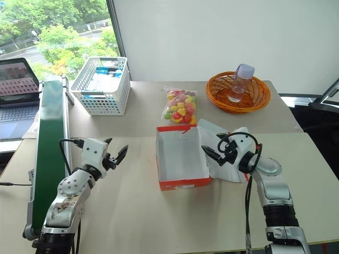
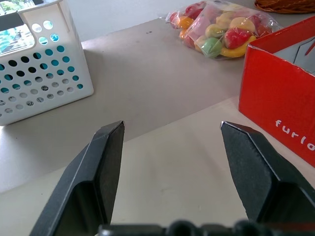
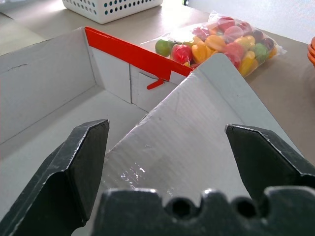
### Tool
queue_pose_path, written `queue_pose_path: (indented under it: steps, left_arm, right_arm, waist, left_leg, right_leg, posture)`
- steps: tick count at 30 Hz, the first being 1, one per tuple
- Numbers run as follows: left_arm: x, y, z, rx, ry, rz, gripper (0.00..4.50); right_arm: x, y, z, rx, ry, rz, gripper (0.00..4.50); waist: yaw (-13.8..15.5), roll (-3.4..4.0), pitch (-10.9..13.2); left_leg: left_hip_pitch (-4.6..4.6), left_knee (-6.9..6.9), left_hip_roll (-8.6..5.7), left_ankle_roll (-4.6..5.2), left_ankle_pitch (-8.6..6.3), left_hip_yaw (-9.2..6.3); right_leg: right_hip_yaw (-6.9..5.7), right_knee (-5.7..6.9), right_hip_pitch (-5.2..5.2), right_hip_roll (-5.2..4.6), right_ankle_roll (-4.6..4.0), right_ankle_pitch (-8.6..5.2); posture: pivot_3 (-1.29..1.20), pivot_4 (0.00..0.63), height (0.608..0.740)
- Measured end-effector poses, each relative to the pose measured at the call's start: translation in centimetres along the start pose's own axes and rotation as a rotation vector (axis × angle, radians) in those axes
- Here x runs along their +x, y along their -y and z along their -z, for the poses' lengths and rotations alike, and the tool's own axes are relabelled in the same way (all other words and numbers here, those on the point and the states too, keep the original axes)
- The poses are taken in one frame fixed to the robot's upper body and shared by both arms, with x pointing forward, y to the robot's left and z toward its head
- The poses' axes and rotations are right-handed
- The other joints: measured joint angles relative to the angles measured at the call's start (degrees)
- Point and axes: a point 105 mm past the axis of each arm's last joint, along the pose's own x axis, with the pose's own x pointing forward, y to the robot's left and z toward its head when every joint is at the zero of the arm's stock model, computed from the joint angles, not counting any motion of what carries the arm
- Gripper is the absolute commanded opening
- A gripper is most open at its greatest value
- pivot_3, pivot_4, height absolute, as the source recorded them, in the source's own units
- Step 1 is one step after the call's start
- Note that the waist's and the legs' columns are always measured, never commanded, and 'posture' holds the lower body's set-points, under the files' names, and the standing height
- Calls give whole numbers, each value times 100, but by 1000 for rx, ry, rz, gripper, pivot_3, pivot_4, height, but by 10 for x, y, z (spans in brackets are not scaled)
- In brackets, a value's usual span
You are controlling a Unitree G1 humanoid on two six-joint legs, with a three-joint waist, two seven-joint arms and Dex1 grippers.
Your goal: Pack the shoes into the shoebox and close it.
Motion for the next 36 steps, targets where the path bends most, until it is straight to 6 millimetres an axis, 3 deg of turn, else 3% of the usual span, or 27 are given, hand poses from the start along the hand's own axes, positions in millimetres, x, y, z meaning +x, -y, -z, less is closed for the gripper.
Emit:
queue_pose_path:
  steps: [5,8,11,14,16,20,23,29,36]
  left_arm:
    - [0,1,-9,-44,28,-6,3301]
    - [2,-9,-34,-55,91,-57,3301]
    - [-1,-34,-47,-51,110,-181,3301]
    - [-10,-62,-46,-60,84,-319,3301]
    - [-26,-91,-45,-79,60,-467,3301]
    - [-46,-112,-54,-93,71,-573,3301]
    - [-56,-117,-50,-99,44,-608,3301]
    - [-75,-123,-52,-119,42,-676,3301]
    - [-97,-130,-39,-158,7,-758,3301]
  right_arm:
    - [4,-3,-7,17,-2,-56,4475]
    - [16,-1,-40,0,46,-128,4475]
    - [31,1,-73,-53,96,-178,4475]
    - [46,-4,-91,-68,123,-234,4475]
    - [69,-24,-105,-65,148,-341,4475]
    - [91,-48,-121,-79,176,-459,4475]
    - [108,-62,-117,-94,168,-496,4475]
    - [131,-80,-87,-92,67,-484,4475]
    - [144,-90,-87,-86,76,-422,4475]
  waist:
    - [-6,-1,1]
    - [-31,-1,1]
    - [-42,-1,1]
    - [-32,-2,2]
    - [-88,-4,3]
    - [-46,-4,3]
    - [9,-5,3]
    - [-20,-7,4]
    - [-69,-6,4]
  left_leg:
    - [-2,1,0,0,0,1]
    - [3,2,3,1,1,-2]
    - [6,1,3,1,1,-2]
    - [1,-1,2,0,0,-2]
    - [-4,-3,4,1,0,-2]
    - [-4,-2,2,0,0,-7]
    - [-5,-1,1,-1,-1,-7]
    - [-8,-2,4,-38,-21,-4]
    - [-7,-3,6,-40,-21,-4]
  right_leg:
    - [1,0,-2,-1,0,2]
    - [0,3,-1,3,-5,7]
    - [-1,2,-1,7,-4,5]
    - [-1,-2,-2,6,0,3]
    - [-1,3,-10,7,-2,4]
    - [-12,3,-3,4,0,4]
    - [-16,0,0,1,1,5]
    - [-15,5,-8,-1,-4,8]
    - [-16,9,-12,1,-6,9]
  posture:
    - [0,150,740]
    - [0,150,740]
    - [0,150,740]
    - [0,150,740]
    - [0,150,740]
    - [0,150,740]
    - [0,150,740]
    - [0,150,740]
    - [0,150,740]
